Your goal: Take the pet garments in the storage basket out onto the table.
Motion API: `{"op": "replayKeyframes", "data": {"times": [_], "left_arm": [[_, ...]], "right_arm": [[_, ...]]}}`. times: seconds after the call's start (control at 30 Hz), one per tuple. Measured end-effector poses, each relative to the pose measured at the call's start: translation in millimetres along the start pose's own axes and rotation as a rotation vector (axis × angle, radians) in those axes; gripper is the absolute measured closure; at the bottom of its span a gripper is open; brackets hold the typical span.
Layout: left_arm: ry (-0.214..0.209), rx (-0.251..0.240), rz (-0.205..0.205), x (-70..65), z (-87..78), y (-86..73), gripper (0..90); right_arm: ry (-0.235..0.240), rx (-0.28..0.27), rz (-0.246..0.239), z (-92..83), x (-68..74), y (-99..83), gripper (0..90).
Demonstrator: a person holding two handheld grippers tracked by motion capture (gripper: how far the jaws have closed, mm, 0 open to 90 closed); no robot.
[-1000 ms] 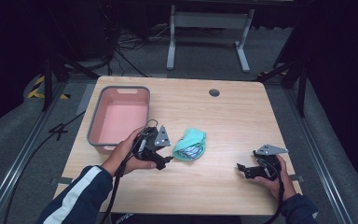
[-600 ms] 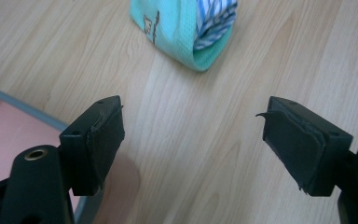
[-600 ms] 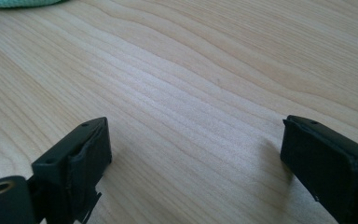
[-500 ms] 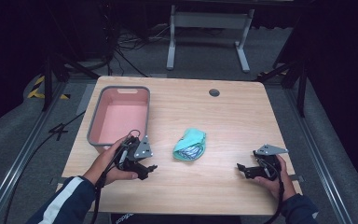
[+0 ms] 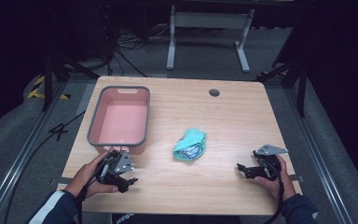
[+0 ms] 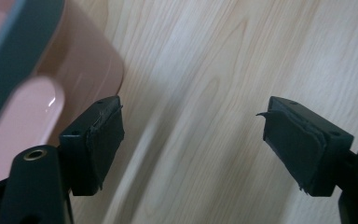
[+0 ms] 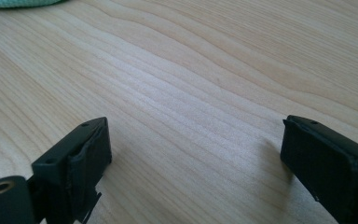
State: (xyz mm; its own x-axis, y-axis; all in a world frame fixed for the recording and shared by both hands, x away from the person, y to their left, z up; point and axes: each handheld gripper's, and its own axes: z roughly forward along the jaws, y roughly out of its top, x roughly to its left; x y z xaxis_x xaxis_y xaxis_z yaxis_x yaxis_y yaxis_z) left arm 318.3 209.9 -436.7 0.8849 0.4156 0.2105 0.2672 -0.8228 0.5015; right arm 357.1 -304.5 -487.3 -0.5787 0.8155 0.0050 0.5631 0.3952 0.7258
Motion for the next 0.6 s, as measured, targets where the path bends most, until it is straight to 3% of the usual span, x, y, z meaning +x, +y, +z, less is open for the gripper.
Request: {"op": "replayKeyframes", "data": {"times": [0.23,0.43,0.47,0.6], "left_arm": [[-0.024,-0.048,-0.118,10.8,10.8,-41.1,19.9],[-0.092,-0.172,-0.265,18.4,13.8,-70.7,14.9],[-0.087,-0.207,-0.267,18.6,14.4,-76.3,14.4],[-0.060,-0.200,-0.298,19.7,13.2,-78.3,13.8]], "right_arm": [[0.000,0.000,0.001,0.0,0.0,0.0,8.9],[0.002,0.000,0.000,-0.3,-0.1,-0.2,8.9],[0.002,0.001,-0.003,-0.3,-0.3,-0.4,8.9],[0.003,0.000,-0.002,-0.4,-0.1,-0.6,8.9]]}}
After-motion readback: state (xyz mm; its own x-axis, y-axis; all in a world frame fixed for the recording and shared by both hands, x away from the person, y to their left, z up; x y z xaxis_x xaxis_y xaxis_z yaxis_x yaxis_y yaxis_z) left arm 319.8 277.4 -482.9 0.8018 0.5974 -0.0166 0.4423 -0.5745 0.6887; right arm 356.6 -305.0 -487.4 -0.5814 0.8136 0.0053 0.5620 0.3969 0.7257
